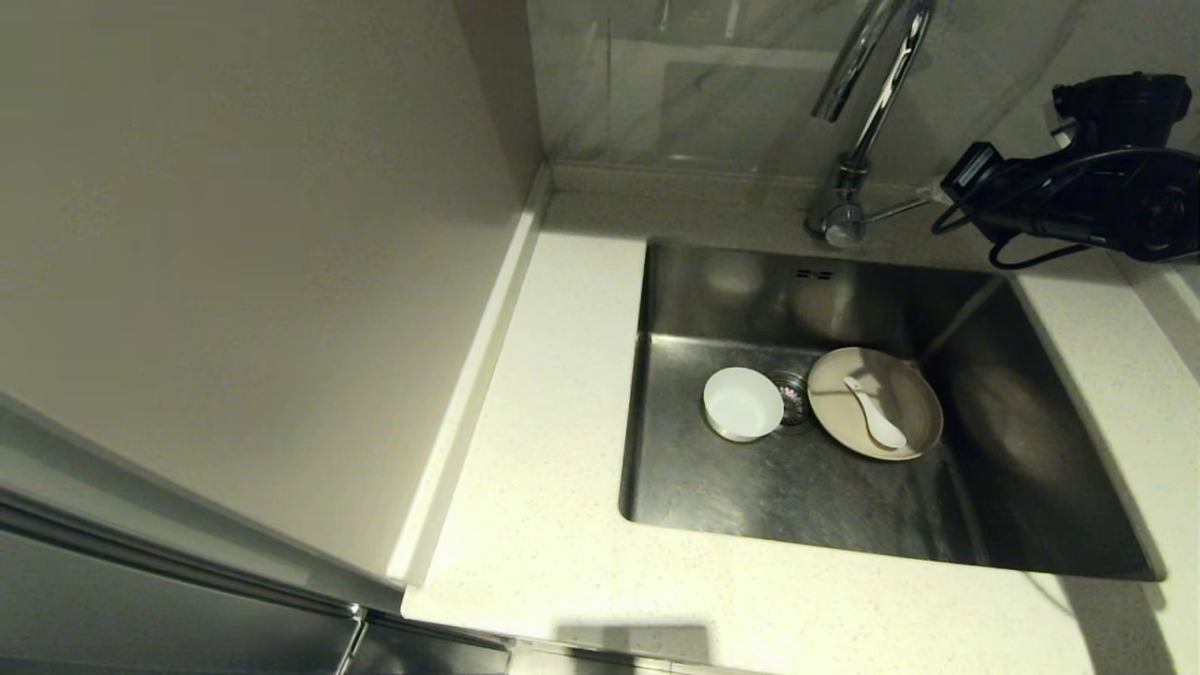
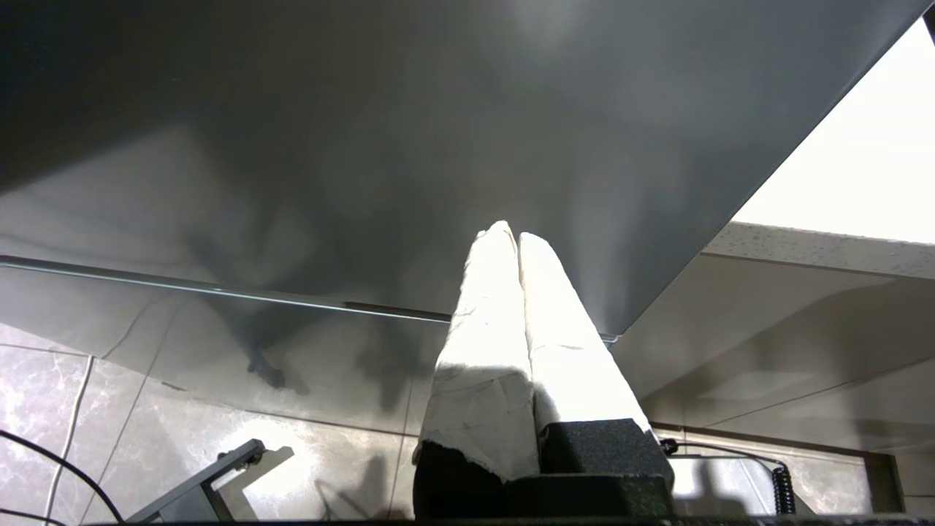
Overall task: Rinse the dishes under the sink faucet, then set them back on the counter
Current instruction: Turn on the faucet
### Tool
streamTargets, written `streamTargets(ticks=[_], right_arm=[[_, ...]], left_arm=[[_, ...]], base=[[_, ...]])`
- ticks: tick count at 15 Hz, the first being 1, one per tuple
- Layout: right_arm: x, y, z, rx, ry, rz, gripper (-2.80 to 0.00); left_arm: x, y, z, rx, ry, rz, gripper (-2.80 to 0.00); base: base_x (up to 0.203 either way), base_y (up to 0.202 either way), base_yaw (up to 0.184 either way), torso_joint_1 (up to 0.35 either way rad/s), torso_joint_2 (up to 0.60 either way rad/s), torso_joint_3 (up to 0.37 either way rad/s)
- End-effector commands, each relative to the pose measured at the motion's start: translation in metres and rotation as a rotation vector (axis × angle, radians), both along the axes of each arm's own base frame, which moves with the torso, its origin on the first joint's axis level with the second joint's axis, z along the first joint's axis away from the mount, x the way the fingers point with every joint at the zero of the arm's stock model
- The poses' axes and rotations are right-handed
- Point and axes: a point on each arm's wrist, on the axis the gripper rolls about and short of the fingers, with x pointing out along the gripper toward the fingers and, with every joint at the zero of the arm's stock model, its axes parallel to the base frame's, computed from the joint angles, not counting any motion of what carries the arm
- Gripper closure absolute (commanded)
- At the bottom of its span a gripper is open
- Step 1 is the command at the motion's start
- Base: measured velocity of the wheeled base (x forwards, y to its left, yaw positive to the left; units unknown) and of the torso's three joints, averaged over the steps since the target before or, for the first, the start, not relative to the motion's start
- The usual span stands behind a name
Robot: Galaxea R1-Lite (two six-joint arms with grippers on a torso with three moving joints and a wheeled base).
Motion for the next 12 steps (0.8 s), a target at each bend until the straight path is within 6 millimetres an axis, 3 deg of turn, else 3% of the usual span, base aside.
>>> streamTargets(ticks=[1,8,12], right_arm=[[0.001,-0.001,-0.004,-0.01,0.024,0.003,0.0],[-0.005,0.0,0.0,-0.019,0.048,0.002,0.0],[-0.024,-0.016,0.029,-0.066,-0.062,-0.037,0.0]], left_arm=[[0.0,0.0,0.0,-0.001,-0.003,0.0,0.0],[0.0,0.0,0.0,-0.001,-0.003,0.0,0.0],[0.0,0.0,0.0,-0.001,-0.003,0.0,0.0]], base=[[0.0,0.0,0.0,0.0,0.0,0.0],[0.0,0.0,0.0,0.0,0.0,0.0],[0.0,0.0,0.0,0.0,0.0,0.0]])
